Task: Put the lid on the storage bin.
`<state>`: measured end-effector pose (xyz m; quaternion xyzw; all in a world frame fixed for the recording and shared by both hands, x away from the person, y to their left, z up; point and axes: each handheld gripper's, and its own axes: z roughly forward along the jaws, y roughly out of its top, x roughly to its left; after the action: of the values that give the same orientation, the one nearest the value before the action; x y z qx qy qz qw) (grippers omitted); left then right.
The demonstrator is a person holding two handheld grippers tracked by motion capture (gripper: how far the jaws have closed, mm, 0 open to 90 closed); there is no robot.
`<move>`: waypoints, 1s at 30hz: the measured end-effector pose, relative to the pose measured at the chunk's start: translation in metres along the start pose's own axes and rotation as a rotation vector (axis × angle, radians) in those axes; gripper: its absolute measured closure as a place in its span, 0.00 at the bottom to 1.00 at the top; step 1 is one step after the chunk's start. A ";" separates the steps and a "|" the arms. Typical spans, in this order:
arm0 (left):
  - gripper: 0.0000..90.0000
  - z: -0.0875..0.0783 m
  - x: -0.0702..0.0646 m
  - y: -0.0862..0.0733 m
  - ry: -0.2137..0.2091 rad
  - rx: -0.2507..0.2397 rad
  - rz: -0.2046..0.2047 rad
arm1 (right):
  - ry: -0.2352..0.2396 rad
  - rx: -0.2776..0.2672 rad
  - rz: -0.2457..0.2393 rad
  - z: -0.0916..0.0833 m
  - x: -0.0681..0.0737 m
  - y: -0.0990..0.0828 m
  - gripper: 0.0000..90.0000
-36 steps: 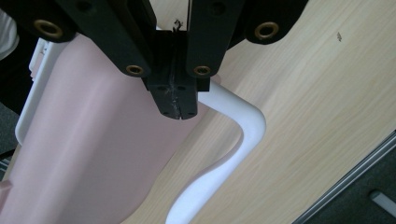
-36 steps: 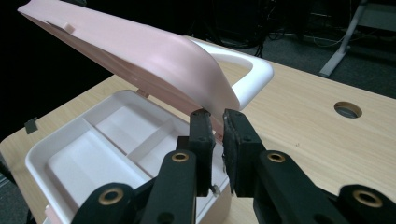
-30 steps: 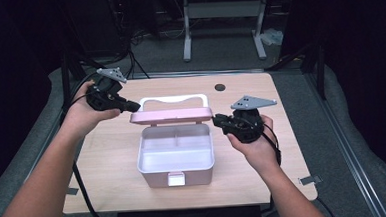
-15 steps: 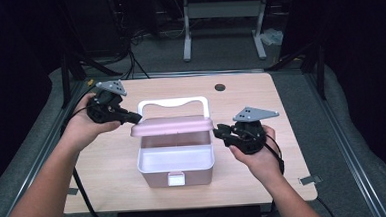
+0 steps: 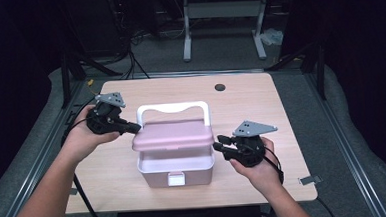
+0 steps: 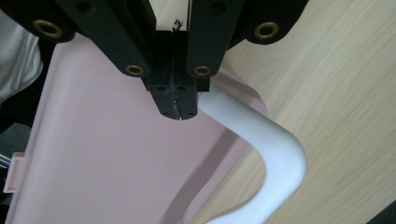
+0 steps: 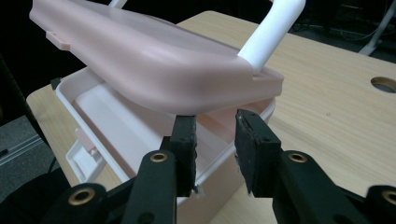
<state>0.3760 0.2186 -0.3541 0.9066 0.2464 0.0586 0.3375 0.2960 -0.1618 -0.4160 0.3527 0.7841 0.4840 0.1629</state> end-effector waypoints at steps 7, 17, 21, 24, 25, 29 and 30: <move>1.00 0.007 0.002 -0.014 -0.021 0.015 -0.025 | -0.001 0.019 0.020 -0.001 0.000 -0.012 0.76; 1.00 0.011 0.002 -0.030 -0.028 0.026 -0.040 | -0.010 0.045 0.028 -0.003 0.002 -0.024 0.76; 0.99 0.009 0.004 -0.041 -0.020 0.029 -0.058 | 0.009 0.032 0.045 -0.008 0.003 -0.026 0.76; 0.98 0.008 0.006 -0.048 -0.011 0.023 -0.073 | -0.005 0.036 0.043 -0.008 0.002 -0.027 0.75; 0.98 0.008 0.007 -0.050 -0.009 0.020 -0.080 | 0.000 0.038 0.044 -0.007 0.001 -0.028 0.75; 0.94 0.010 0.009 -0.061 0.004 0.020 -0.110 | -0.017 0.039 0.054 -0.004 -0.005 -0.028 0.72; 0.92 0.010 0.010 -0.064 0.011 0.022 -0.115 | -0.031 0.045 0.056 -0.003 -0.007 -0.028 0.71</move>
<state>0.3619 0.2591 -0.4034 0.8943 0.3004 0.0416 0.3290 0.2876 -0.1764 -0.4399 0.3854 0.7820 0.4652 0.1535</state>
